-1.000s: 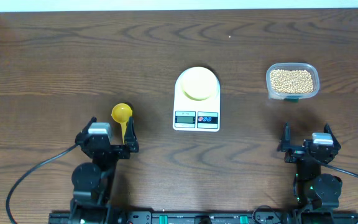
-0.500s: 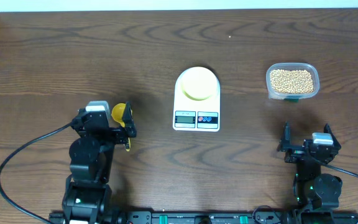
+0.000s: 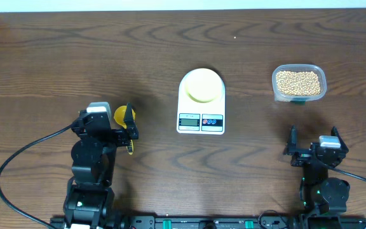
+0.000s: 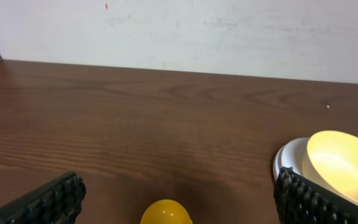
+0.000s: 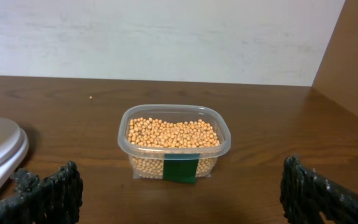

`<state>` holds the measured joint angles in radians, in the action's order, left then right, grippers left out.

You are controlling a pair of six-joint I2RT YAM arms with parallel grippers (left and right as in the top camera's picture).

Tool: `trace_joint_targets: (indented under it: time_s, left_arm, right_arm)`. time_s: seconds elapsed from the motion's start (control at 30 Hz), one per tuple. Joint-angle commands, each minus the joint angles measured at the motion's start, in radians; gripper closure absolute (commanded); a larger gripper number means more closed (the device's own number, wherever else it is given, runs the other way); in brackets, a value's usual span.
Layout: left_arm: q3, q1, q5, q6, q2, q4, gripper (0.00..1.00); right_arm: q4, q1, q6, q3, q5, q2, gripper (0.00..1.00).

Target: Scoop item into bowl and weigh 50g on scale

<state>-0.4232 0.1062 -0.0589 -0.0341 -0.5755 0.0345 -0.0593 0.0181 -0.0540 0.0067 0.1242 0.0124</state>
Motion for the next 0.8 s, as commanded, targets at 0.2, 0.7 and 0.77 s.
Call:
trace_joint_targets:
  time_s: [0.2, 0.7, 0.77]
  left_arm:
    - [-0.034, -0.005, -0.059, -0.008, 0.000, 0.011, 0.01]
    - [-0.033, -0.005, -0.058, -0.008, 0.000, 0.006, 0.01]
    - [-0.034, -0.005, -0.058, -0.008, 0.000, 0.005, 0.01]
  right_arm:
    - [-0.004, 0.005, 0.015, -0.001, 0.003, -0.004, 0.01]
    - [-0.004, 0.005, 0.015, -0.001, 0.003, -0.004, 0.01]
    - [-0.004, 0.005, 0.015, -0.001, 0.003, -0.004, 0.01]
